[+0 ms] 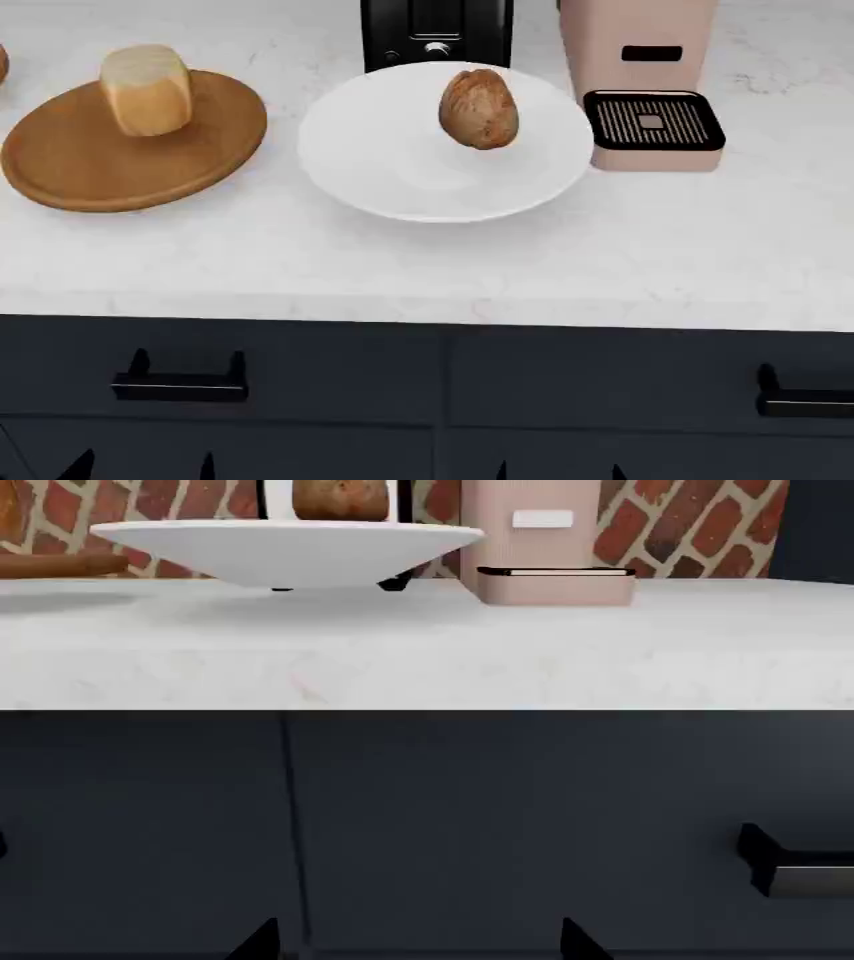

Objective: Place all breads on the cutting board.

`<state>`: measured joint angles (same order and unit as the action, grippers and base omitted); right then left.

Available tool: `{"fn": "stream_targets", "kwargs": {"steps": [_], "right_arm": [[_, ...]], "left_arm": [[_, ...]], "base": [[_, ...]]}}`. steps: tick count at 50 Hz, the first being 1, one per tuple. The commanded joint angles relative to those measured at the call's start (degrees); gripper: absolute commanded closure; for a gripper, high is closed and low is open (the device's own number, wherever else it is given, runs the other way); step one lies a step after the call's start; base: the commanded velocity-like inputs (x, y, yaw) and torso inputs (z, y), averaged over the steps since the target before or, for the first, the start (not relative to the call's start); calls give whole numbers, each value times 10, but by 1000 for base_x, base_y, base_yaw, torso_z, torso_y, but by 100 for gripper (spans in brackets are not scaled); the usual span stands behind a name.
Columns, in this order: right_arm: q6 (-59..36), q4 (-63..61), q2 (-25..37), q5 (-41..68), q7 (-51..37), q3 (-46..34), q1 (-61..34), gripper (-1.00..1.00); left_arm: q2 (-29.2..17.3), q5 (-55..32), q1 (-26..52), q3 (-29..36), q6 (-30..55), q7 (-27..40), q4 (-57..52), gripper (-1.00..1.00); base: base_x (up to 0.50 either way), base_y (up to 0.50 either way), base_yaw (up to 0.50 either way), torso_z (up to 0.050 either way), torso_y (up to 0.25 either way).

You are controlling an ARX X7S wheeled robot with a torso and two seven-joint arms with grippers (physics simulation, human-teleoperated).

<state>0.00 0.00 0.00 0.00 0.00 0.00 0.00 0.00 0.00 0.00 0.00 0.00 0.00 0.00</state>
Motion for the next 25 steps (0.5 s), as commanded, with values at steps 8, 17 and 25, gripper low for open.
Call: {"fn": "stream_targets", "kwargs": {"steps": [8,17,25], "right_arm": [[6,-1,19,23,-18,-24,1,-100],[5,2,9,10,-12,-11,1,-100],[11,3,23,24,-29,-27,1,-100]], "left_arm": [[-20,-21,0,21,-4,22,1,-100],[-8,11,4,10,24,39,-3,-100],[-22,-6,4,25,20,59,0,-100]], "base": [[0,0,0,0,0],[0,8,0,0,0],[0,0,0,0,0]]}}
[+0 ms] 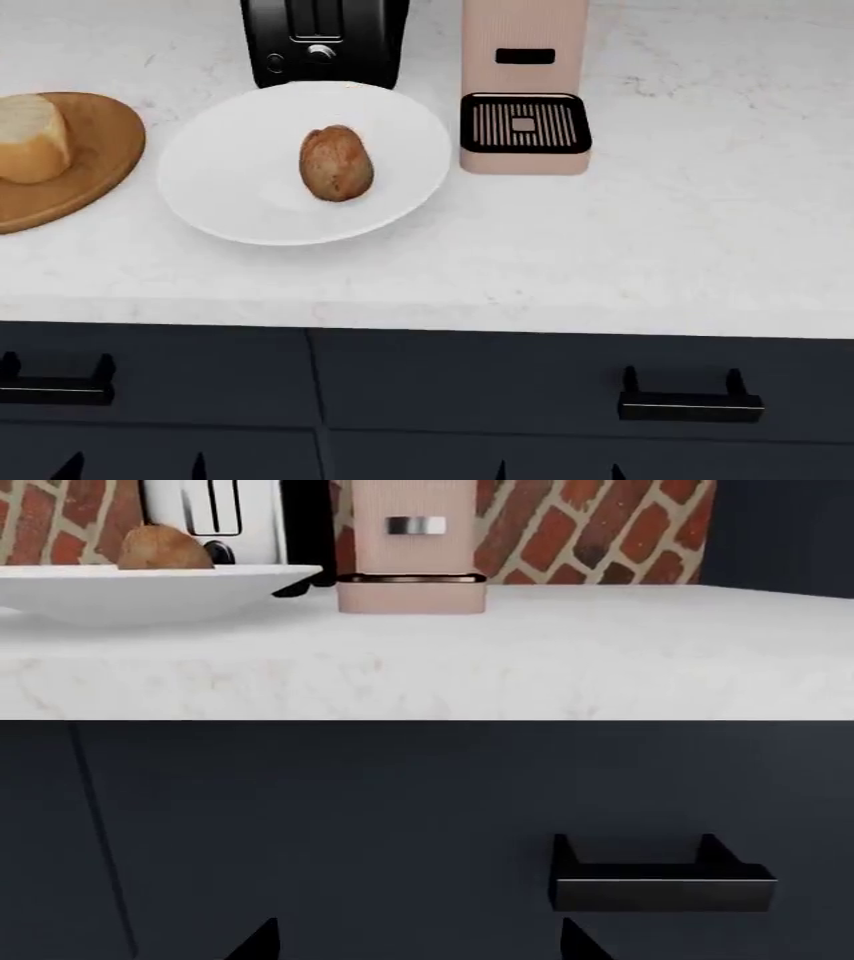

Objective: Place all breads on the cutting board.

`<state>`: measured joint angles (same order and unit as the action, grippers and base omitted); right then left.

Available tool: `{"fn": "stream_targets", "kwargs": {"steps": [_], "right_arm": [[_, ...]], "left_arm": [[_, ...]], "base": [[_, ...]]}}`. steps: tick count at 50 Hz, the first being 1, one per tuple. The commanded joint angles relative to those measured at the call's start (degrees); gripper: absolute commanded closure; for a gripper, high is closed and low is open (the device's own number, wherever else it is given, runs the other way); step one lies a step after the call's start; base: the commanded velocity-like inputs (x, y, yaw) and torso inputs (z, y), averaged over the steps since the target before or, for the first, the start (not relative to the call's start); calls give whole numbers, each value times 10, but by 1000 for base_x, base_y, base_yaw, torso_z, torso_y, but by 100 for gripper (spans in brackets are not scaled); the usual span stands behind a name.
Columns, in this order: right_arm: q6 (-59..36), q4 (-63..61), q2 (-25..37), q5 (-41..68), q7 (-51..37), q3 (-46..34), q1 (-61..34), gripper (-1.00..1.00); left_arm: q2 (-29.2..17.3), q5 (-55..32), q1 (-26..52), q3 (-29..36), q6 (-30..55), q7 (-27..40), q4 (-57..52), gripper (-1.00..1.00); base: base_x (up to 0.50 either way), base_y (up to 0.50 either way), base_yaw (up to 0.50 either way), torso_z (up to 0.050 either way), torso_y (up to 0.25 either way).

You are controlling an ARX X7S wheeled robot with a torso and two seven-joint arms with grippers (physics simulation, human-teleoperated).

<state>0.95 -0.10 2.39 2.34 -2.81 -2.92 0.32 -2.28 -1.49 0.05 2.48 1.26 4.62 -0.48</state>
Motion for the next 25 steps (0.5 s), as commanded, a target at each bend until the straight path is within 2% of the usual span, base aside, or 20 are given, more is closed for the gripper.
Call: {"fn": "stream_targets", "kwargs": {"steps": [1,4,25], "right_arm": [[0,2,1,1,-3,0,-1,-100],[-6,2,5,-3,-11,-7,-3,-100],[-14,-1,22,5,-35,-29,-5,-100]], "left_arm": [[-1,7,3,2,8,14,4,-100],[-4,3,3,6,8,19,4,-100],[-20,-14,4,25,4,39,4,-100]], "base": [[0,0,0,0,0],[0,73,0,0,0],[0,500,0,0,0]]}}
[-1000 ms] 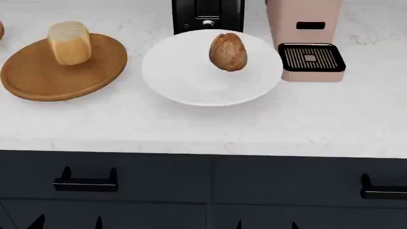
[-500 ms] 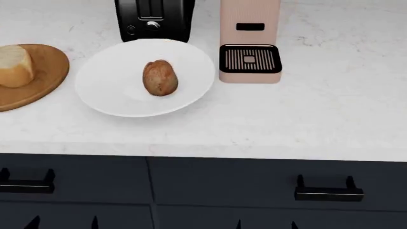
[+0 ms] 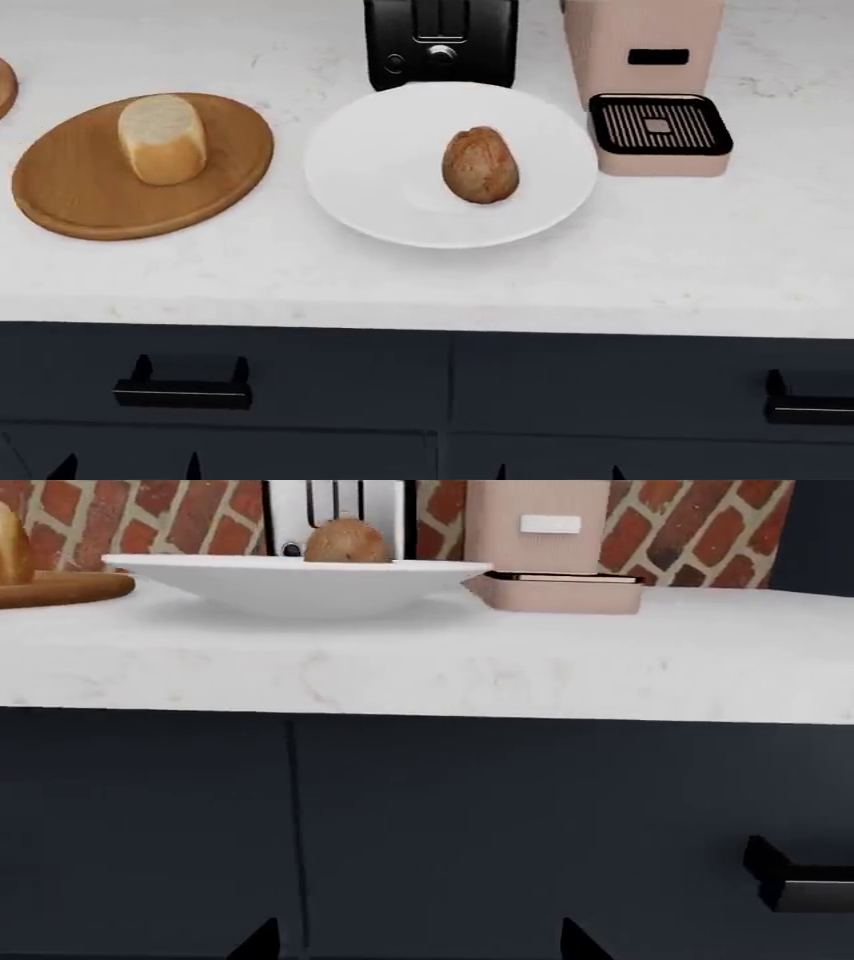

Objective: Place all breads on the cutting board.

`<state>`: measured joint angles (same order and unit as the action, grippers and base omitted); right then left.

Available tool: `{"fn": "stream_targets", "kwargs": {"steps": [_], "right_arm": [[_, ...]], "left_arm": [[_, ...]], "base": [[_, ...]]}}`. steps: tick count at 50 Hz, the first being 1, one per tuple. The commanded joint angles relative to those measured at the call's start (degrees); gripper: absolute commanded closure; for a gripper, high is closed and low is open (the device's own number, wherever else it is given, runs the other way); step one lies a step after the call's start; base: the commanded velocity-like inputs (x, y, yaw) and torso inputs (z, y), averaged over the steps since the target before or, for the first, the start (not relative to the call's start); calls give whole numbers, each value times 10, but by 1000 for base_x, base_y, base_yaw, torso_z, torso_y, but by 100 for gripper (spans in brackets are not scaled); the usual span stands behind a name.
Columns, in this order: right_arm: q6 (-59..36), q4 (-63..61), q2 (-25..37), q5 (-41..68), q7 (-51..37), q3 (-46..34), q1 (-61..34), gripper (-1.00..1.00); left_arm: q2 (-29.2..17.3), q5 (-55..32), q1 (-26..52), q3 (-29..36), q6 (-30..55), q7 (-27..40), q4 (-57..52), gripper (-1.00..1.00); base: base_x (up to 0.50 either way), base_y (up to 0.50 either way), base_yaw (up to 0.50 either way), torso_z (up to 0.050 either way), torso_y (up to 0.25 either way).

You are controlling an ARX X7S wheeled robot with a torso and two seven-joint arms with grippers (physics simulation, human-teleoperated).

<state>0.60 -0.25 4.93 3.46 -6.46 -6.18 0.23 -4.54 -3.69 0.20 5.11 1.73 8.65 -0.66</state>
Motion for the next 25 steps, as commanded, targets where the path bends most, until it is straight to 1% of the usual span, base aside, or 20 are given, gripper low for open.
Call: {"fn": "stream_targets", "kwargs": {"steps": [1,25], "right_arm": [[-10,2,-3,-5,1,3,-5,-100],[-9,9,11,9,-15,-16,-9,-100]], "left_arm": [[2,8,2,0,-1,-1,6,-100],[-13,-3,5,20,-7,18,12,-100]], "base": [[0,500,0,0,0],[0,500,0,0,0]]}}
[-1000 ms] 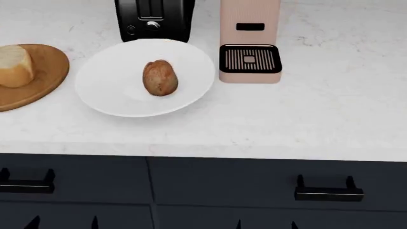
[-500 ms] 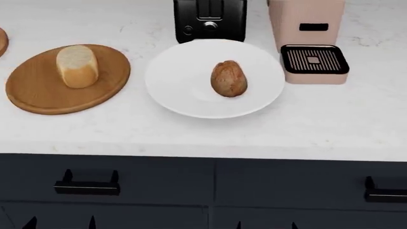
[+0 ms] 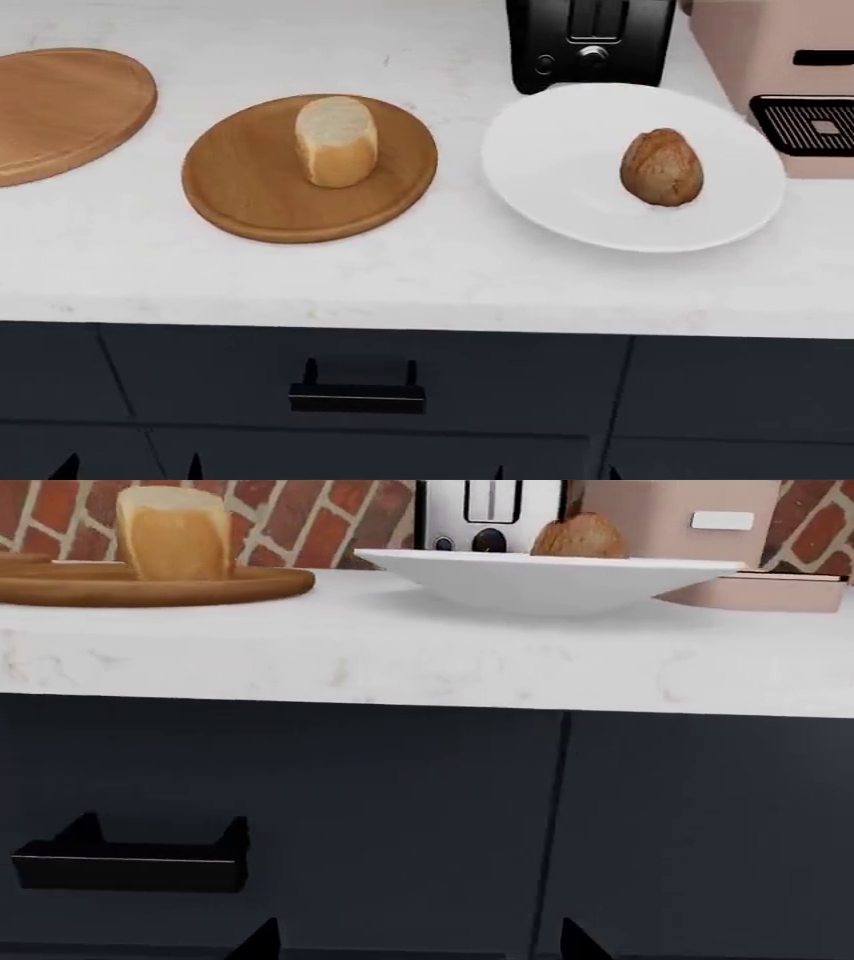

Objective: Place all breads on the cutting board.

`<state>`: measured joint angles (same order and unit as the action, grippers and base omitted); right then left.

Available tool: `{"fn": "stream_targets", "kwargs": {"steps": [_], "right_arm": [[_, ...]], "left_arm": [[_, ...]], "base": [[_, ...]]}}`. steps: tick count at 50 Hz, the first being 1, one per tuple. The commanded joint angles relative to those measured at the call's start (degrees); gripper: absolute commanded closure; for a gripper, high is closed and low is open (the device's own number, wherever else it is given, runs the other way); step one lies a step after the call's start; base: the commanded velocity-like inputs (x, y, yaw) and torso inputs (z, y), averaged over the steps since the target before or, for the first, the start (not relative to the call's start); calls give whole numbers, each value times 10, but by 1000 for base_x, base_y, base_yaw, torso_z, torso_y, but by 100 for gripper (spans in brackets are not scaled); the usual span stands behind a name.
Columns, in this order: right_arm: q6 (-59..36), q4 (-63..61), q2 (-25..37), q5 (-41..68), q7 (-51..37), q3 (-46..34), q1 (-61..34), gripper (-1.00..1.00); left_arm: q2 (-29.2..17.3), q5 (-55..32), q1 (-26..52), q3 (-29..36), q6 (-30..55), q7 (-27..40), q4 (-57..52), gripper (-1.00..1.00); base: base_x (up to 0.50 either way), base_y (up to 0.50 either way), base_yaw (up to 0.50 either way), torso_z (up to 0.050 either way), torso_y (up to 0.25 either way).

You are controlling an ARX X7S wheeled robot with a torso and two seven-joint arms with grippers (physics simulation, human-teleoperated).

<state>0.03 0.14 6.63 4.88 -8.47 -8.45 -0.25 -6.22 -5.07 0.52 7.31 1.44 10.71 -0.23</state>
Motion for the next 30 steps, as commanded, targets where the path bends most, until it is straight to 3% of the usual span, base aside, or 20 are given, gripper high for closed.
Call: {"fn": "stream_targets", "kwargs": {"steps": [1,30], "right_arm": [[-4,4,-5,-5,4,6,-4,-100],[-5,0,8,7,-11,-12,-5,-100]], "left_arm": [[3,10,2,-1,-4,-2,8,-100],[-10,-10,5,11,-6,11,13,-100]], "base": [[0,500,0,0,0],[0,500,0,0,0]]}}
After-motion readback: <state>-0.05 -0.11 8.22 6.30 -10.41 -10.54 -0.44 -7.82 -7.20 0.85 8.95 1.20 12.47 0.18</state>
